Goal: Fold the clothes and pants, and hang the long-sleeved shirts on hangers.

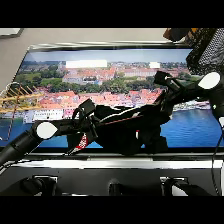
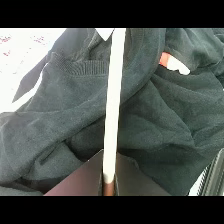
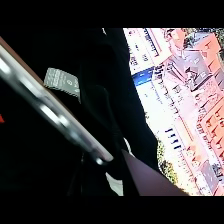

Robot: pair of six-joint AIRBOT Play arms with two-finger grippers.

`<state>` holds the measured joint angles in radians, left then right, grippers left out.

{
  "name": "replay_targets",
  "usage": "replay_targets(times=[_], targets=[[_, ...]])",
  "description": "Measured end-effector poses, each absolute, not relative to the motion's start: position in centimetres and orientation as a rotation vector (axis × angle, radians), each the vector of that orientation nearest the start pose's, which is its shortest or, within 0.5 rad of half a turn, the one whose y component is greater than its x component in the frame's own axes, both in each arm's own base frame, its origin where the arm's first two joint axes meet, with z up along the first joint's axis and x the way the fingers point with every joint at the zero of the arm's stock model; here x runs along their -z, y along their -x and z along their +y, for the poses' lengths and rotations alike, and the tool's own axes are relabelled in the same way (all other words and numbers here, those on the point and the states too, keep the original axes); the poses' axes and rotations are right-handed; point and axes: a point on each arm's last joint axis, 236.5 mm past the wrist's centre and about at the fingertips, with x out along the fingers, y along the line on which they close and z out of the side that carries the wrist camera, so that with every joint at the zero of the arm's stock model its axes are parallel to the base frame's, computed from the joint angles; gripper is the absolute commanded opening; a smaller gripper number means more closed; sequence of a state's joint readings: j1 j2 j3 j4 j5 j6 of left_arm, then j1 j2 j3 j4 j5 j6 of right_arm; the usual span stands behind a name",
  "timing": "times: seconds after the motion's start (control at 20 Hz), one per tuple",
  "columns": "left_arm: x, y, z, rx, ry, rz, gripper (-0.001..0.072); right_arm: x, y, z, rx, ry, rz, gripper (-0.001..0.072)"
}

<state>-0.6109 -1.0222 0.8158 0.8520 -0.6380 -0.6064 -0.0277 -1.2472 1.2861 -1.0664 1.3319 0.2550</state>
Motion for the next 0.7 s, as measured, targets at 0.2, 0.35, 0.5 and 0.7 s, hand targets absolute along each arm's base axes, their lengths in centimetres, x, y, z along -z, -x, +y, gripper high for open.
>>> replay_targets(times=[0.2, 0.35, 0.5, 0.7], targets=[[-6.5, -27.8, -30.8, 1.091, -0.384, 0.564, 0.0032, -8.5, -37.6, 9.7, -1.018, 0.705, 0.805, 0.0373], [-6.5, -27.8, -30.8, 1.091, -0.384, 0.564, 0.0032, -9.8, -38.2, 8.1, -0.960, 0.713, 0.785, 0.0500], [-6.5, -27.9, -30.8, 1.090, -0.384, 0.564, 0.0032, -9.9, -38.2, 5.9, -0.908, 0.675, 0.816, 0.0501], [-6.5, -27.9, -30.8, 1.090, -0.384, 0.563, 0.0032, -8.1, -38.4, 5.1, -0.920, 0.639, 0.860, 0.0484]])
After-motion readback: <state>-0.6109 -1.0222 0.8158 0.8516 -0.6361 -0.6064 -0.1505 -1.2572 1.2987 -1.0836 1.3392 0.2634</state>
